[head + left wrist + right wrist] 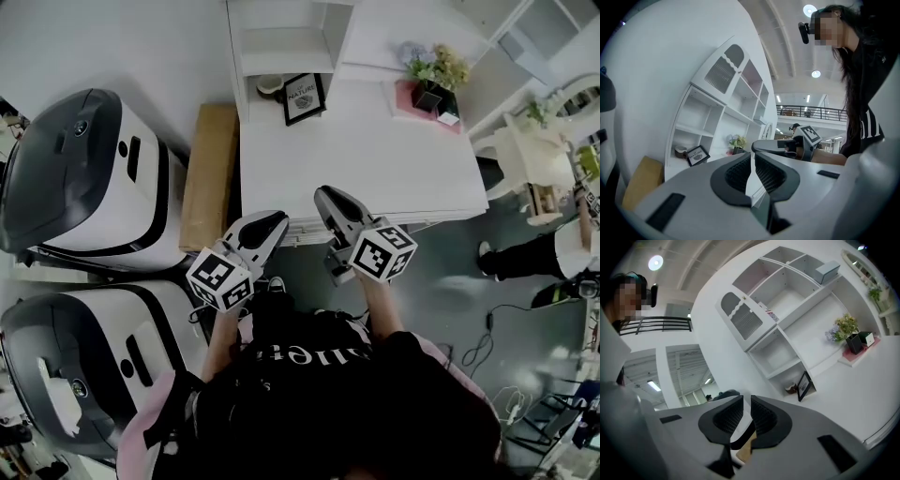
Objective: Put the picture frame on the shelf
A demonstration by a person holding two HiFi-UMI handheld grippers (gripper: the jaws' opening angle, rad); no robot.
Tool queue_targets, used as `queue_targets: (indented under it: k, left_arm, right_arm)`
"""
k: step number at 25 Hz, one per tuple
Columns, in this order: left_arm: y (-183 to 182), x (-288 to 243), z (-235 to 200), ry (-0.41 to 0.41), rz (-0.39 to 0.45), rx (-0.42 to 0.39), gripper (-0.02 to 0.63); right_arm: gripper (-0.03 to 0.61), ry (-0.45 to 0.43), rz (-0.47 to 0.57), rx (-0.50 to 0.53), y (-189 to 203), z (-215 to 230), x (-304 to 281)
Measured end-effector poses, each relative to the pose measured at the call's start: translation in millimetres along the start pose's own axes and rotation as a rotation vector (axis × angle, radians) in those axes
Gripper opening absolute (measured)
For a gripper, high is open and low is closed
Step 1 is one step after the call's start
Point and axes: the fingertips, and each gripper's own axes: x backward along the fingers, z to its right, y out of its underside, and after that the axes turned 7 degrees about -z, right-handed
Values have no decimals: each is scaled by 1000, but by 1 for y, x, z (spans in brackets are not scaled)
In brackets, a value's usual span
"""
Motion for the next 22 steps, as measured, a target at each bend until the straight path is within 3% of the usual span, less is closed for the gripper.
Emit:
queue_targets:
  k: [9,22]
  left_arm:
    - [5,-3,71,-114,24,3,38]
    - [50,17,177,-239,5,18,38]
  right_arm:
    - [77,-104,-45,-4,12,-15,68]
    - [72,-208,-110,20,62,-37,158]
